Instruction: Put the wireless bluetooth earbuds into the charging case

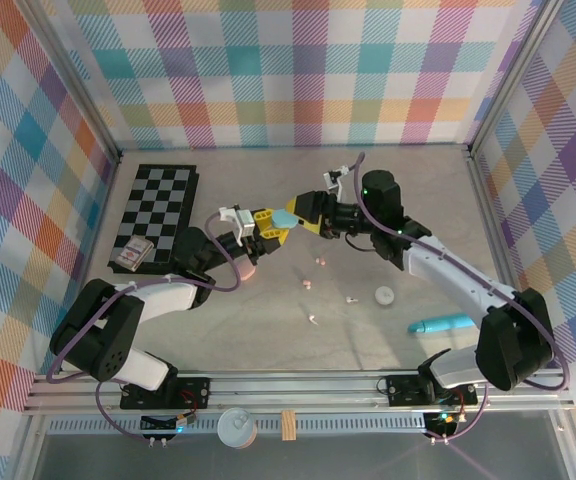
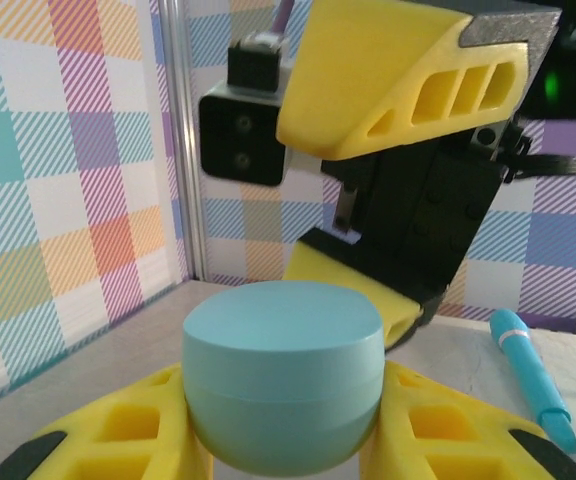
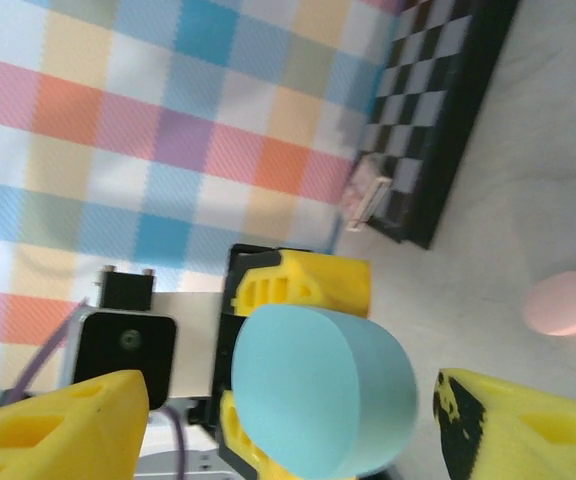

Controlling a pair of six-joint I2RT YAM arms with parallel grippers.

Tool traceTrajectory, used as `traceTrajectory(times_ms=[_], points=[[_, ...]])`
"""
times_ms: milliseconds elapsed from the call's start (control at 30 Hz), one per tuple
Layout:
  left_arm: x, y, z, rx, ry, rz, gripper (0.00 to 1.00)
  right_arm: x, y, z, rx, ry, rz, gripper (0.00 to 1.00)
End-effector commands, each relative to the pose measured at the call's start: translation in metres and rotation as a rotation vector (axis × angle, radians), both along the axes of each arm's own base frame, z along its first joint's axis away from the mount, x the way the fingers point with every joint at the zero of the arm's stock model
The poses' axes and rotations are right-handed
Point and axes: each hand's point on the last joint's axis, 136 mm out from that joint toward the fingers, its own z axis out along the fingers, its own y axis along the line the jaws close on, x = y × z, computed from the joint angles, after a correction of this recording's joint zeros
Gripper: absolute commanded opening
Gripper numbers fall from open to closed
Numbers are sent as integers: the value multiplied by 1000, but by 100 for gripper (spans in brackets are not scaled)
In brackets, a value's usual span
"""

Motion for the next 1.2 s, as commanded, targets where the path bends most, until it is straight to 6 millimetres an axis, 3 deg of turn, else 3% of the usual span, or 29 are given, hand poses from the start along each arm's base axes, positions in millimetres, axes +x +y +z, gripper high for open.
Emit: traceTrajectory(times_ms=[0, 200, 400, 700, 933, 1167], points=[[-6, 5, 41, -65, -120, 1, 29, -8, 14, 23, 179, 25, 98, 73], [-3, 4, 42, -60, -130, 13, 29, -1, 22, 21, 280, 132, 124, 65], [1, 2, 39, -49, -138, 18, 29, 4, 24, 9, 301, 204, 115, 43], [4, 4, 29, -20, -131, 46, 30, 3, 22, 3, 239, 171, 97, 22], [5, 8, 21, 9, -122, 83, 54, 6, 18, 0, 185, 129, 68, 20], [6, 14, -4, 79, -68, 139, 85, 29, -8, -41, 39, 144, -52, 22]])
